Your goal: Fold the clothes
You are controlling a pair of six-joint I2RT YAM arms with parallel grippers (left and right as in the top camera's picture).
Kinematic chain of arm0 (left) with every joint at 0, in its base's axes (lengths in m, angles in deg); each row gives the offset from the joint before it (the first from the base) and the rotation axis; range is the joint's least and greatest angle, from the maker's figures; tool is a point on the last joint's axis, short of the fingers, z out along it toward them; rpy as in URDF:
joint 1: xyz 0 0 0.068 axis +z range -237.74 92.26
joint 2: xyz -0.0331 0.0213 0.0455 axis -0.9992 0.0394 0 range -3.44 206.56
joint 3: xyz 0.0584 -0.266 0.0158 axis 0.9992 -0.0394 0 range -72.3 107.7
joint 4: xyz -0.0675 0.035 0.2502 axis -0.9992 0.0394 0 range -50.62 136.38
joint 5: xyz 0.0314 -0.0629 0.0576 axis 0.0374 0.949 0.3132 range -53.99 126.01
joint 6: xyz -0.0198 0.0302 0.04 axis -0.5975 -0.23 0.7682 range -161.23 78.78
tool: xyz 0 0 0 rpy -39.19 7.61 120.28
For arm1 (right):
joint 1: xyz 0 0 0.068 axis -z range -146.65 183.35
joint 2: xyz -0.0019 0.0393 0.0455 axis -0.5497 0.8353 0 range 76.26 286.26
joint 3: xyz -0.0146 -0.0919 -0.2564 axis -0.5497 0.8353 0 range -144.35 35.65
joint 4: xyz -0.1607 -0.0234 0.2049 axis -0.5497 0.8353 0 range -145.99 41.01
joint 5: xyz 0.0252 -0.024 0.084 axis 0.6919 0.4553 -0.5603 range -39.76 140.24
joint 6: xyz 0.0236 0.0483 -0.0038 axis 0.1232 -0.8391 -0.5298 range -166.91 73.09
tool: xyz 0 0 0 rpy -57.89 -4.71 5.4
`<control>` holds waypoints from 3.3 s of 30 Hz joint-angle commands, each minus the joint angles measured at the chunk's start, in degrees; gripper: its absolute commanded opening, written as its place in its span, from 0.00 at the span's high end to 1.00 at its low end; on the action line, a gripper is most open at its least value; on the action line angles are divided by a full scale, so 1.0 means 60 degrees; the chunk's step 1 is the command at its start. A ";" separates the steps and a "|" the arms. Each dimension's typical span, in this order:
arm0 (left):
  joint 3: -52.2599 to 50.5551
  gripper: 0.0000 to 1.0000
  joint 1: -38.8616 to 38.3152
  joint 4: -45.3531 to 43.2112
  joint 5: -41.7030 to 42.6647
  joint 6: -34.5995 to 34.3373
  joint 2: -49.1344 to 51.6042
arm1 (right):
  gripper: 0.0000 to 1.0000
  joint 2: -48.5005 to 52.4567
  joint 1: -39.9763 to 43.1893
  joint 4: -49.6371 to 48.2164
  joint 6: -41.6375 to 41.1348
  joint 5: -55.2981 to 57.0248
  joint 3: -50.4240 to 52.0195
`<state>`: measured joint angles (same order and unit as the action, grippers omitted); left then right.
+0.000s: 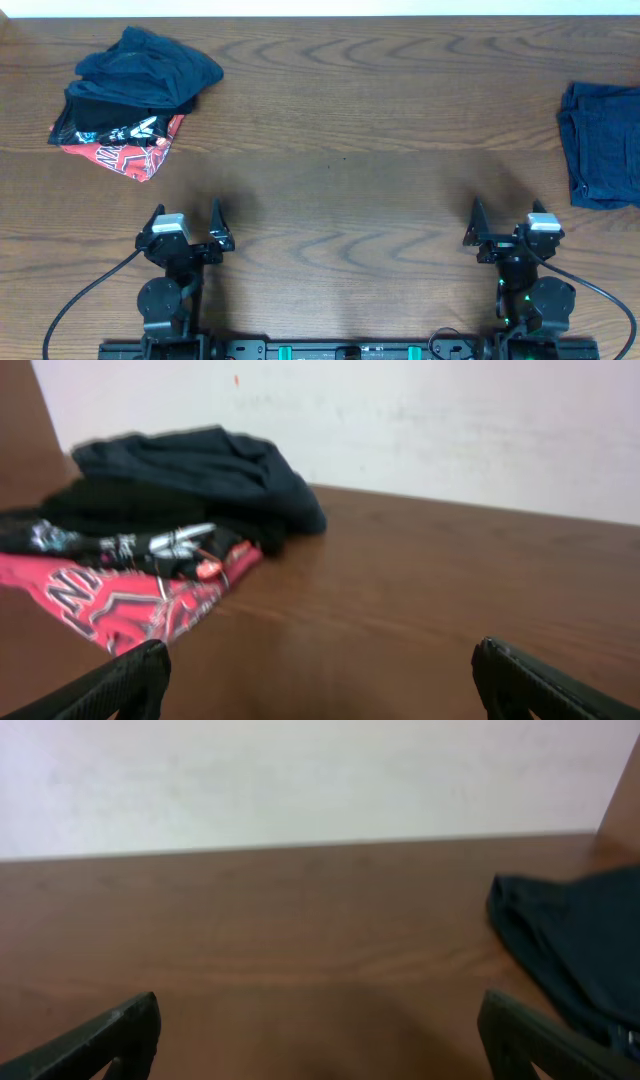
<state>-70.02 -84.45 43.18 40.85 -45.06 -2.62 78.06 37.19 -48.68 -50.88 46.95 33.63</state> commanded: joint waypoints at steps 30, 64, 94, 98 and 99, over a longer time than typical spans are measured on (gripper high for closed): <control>1.0200 0.02 0.0051 0.8131 0.1825 -0.0259 1.0010 | 0.01 1.0564 -0.0080 0.4852 0.0321 -0.0412 -0.8768; 1.3322 0.02 0.1993 -0.1020 0.1694 -0.5348 1.8873 | 0.01 1.0561 -0.0080 0.4958 0.0499 -0.0415 -0.8768; 1.3355 0.94 -0.0896 0.1308 0.9635 -0.3836 1.6065 | 0.01 1.0561 -0.0080 0.4958 0.0495 -0.0350 -0.8768; 1.3355 0.83 -0.2014 0.4965 0.9409 -0.1209 1.6010 | 0.01 1.0561 -0.0080 0.4954 0.0495 -0.0350 -0.8768; 1.3355 0.83 -0.2208 0.5650 0.9052 -0.0707 1.6007 | 0.01 1.0561 -0.0080 0.4954 0.0495 -0.0350 -0.8768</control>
<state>10.28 -95.82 71.83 93.09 -63.25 93.25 141.49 37.21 -18.89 -48.80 44.67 -17.93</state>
